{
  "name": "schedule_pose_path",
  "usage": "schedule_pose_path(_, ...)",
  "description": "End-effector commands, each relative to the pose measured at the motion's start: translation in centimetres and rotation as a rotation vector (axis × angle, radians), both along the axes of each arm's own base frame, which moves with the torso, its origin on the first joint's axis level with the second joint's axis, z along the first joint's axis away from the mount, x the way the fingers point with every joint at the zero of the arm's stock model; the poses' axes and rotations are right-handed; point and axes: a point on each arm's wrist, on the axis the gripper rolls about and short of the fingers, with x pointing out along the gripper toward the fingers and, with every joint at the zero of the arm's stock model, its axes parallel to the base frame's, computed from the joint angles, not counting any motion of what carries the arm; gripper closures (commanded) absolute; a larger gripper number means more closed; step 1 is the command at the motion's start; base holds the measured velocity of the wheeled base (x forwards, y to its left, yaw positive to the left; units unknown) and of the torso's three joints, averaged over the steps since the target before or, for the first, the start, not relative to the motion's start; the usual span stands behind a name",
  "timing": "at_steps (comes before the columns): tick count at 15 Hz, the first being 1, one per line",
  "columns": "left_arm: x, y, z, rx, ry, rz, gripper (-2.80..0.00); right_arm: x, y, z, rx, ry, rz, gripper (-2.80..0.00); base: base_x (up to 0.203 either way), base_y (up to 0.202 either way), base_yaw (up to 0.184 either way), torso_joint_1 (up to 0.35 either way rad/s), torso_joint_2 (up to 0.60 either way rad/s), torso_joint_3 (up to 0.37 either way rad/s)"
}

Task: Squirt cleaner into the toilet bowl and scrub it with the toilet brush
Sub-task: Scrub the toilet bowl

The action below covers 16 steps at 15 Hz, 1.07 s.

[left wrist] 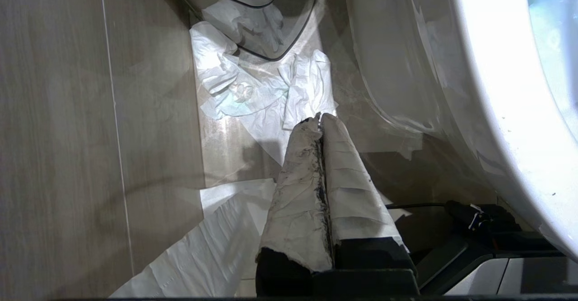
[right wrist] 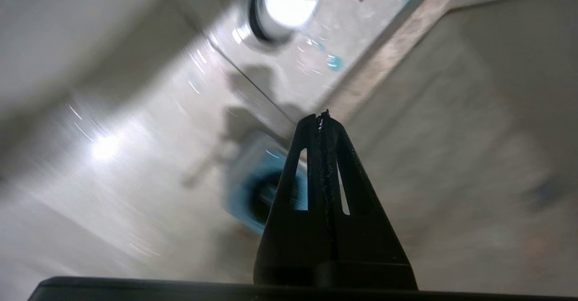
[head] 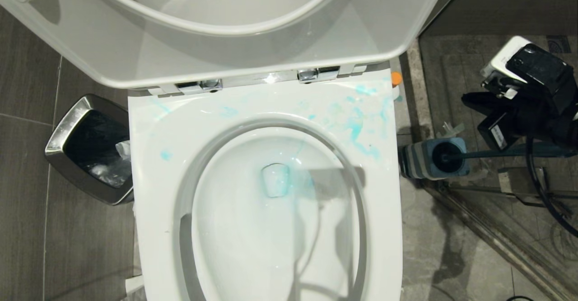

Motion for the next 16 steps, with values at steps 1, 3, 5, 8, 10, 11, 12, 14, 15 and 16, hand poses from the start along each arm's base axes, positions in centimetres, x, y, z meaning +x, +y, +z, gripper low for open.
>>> schedule_pose_path(1, 0.0, 0.0, 0.0, -0.001, 0.001, 0.0, 0.0, -0.8, -1.0, 0.0, -0.112, 0.008, -0.018, 0.0, 0.0, 0.0, 0.0, 0.0, 0.0, 0.0)
schedule_pose_path(3, 0.0, 0.0, 0.0, -0.001, 0.001, 0.0, 0.0, -0.8, -0.9, -0.7, -0.153, 0.028, -0.013, 0.0, 0.0, 0.0, 0.0, 0.0, 0.0, 0.0)
schedule_pose_path(5, 0.0, 0.0, 0.0, -0.001, 0.001, 0.0, 0.0, -0.8, -0.8, -1.4, -0.222, 0.038, 0.005, 0.0, 0.0, 0.0, 0.0, 0.0, 0.0, 0.0)
schedule_pose_path(8, 0.0, 0.0, 0.0, -0.001, 0.001, 0.0, 0.0, 0.2, -0.7, -2.7, -0.178, 0.102, -0.082, 0.0, 0.0, 0.0, 0.0, 0.0, 0.0, 0.0)
schedule_pose_path(10, 0.0, 0.0, 0.0, -0.001, 0.0, 0.0, 0.0, 1.8, 0.0, -4.1, 0.01, 0.175, -0.14, 0.0, 0.0, 0.0, 0.0, 0.0, 0.0, 0.0)
schedule_pose_path(11, 0.0, 0.0, 0.0, -0.001, 0.001, 0.0, 0.0, 2.8, 0.6, -4.4, 0.134, 0.202, -0.163, 0.0, 0.0, 0.0, 0.0, 0.0, 0.0, 0.0)
schedule_pose_path(12, 0.0, 0.0, 0.0, -0.001, 0.001, 0.0, 0.0, 3.8, 1.4, -4.6, 0.28, 0.226, -0.189, 0.0, 0.0, 0.0, 0.0, 0.0, 0.0, 0.0)
schedule_pose_path(14, 0.0, 0.0, 0.0, -0.001, 0.001, 0.0, 0.0, 4.9, 3.8, -5.2, 0.512, 0.256, -0.254, 0.0, 0.0, 0.0, 0.0, 0.0, 0.0, 0.0)
schedule_pose_path(15, 0.0, 0.0, 0.0, -0.001, 0.001, 0.0, 0.0, 5.3, 5.0, -5.9, 0.561, 0.244, -0.337, 0.0, 0.0, 0.0, 0.0, 0.0, 0.0, 0.0)
schedule_pose_path(16, 0.0, 0.0, 0.0, -0.001, 0.001, 0.001, 0.0, 5.5, 5.9, -6.4, 0.6, 0.216, -0.426, 0.0, 0.0, 0.0, 0.0, 0.0, 0.0, 0.0)
